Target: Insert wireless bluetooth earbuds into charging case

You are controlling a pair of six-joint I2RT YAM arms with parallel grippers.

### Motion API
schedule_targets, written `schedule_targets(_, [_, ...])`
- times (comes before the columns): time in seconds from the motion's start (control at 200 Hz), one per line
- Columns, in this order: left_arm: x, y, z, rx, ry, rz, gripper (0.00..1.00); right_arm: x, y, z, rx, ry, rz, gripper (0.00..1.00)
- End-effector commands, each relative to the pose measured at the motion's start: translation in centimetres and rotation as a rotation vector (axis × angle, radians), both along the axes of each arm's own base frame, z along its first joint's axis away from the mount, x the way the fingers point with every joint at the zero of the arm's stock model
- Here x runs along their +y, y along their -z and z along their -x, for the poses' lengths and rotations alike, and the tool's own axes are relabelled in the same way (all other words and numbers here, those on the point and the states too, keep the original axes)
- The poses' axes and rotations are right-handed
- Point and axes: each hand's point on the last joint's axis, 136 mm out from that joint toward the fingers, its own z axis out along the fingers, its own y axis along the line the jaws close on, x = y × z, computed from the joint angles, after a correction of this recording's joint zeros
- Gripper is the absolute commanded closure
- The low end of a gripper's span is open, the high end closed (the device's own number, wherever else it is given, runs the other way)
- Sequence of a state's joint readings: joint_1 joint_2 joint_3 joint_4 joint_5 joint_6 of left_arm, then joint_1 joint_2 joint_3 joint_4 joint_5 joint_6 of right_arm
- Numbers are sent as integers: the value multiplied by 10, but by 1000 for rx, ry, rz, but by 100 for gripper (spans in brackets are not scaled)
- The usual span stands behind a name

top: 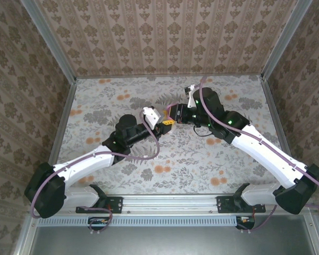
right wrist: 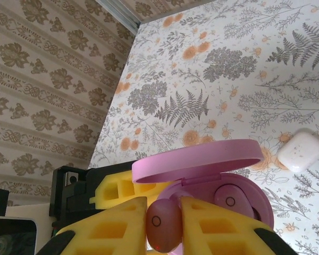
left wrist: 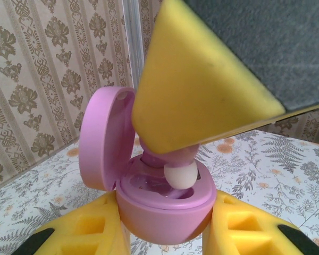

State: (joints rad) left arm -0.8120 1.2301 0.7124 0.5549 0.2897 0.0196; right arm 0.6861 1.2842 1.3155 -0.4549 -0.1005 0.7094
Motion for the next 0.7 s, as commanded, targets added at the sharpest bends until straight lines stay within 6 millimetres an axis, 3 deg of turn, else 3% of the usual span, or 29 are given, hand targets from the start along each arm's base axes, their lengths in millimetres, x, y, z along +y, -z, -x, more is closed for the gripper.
schedule_targets(0.0, [-3,-29,1,-63,3,56,70,0,1,-1,-5,3,41,78])
schedule_targets(0.695, [-3,-31,0,-65,0,67,70,0,8,6,17,-26,57,73])
